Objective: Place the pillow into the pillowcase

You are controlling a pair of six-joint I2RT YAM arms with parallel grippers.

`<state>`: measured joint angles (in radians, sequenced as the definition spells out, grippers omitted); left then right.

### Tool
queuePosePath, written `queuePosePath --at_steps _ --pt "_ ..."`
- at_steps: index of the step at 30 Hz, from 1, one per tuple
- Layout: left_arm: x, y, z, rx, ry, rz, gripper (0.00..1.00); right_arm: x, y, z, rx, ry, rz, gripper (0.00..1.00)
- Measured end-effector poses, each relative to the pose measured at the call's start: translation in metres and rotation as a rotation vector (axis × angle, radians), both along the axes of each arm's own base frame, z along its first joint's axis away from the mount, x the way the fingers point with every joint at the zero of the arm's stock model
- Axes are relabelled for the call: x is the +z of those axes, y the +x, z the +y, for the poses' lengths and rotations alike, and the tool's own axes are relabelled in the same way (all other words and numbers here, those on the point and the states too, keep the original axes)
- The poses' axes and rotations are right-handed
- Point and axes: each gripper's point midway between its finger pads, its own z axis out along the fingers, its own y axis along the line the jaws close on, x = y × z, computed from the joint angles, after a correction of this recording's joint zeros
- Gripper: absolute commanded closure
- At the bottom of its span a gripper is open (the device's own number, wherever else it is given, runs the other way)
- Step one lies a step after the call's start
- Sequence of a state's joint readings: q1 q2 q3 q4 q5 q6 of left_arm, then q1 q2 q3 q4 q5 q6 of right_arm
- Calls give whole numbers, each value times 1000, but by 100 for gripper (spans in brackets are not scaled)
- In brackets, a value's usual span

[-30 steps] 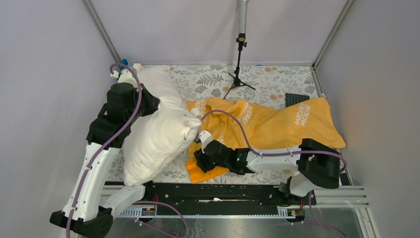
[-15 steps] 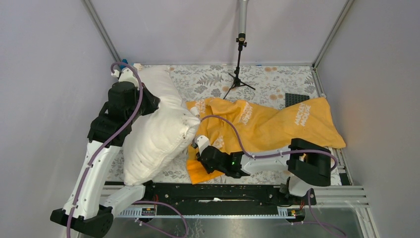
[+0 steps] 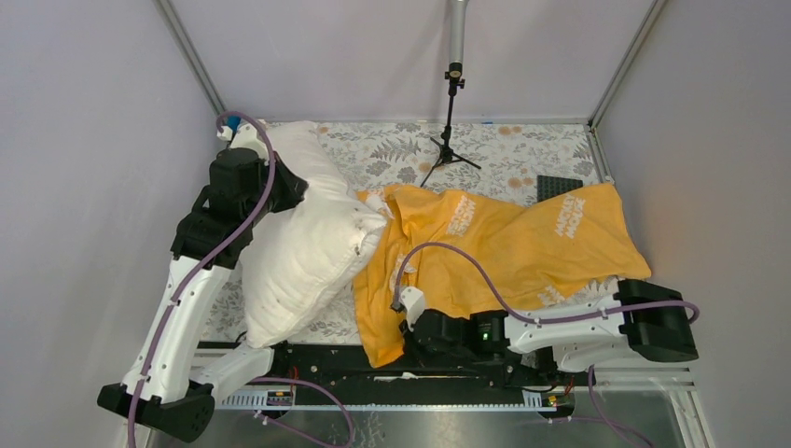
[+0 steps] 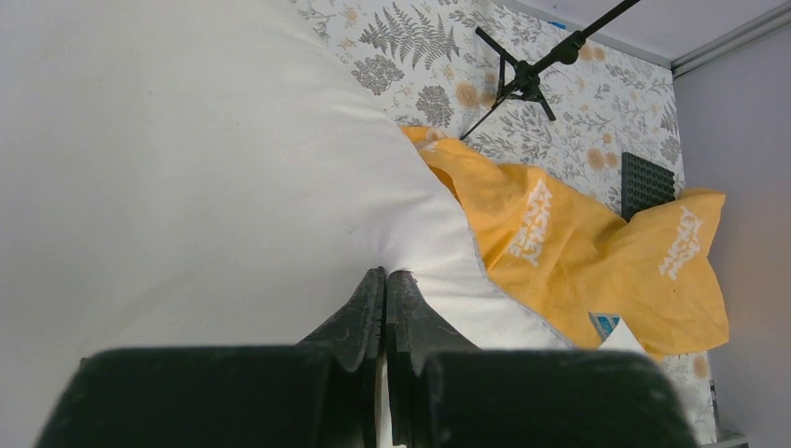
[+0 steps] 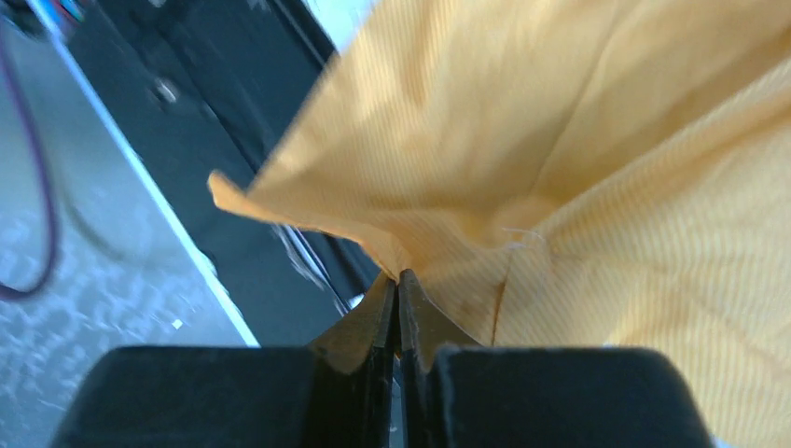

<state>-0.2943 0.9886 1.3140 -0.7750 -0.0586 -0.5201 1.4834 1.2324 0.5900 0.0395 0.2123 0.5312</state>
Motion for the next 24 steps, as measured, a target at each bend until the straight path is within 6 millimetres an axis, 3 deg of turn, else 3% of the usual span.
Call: queuePosePath --at_steps 5,7,9,13,15,18,21,24 --pt "-1 4 -3 -11 -1 -4 100 -52 -28 -34 17 -182 116 48" --pt "-2 5 -3 -13 1 -2 100 -53 -31 -42 10 -201 136 33" --pt "-3 6 -4 -14 3 -2 100 -38 -29 -43 3 -164 124 25" --pt "-2 6 -3 -17 9 -6 100 27 -9 -27 -37 16 76 23" --pt "-1 6 -3 -18 11 -6 100 64 23 -19 -121 105 55 26" --pt "0 6 -3 -18 11 -7 100 94 81 -20 -272 154 11 32" --pt "0 5 -3 -16 12 -3 100 96 117 -13 -333 115 -12 41" --pt "4 3 1 1 16 -13 100 71 133 10 -311 49 22 42"
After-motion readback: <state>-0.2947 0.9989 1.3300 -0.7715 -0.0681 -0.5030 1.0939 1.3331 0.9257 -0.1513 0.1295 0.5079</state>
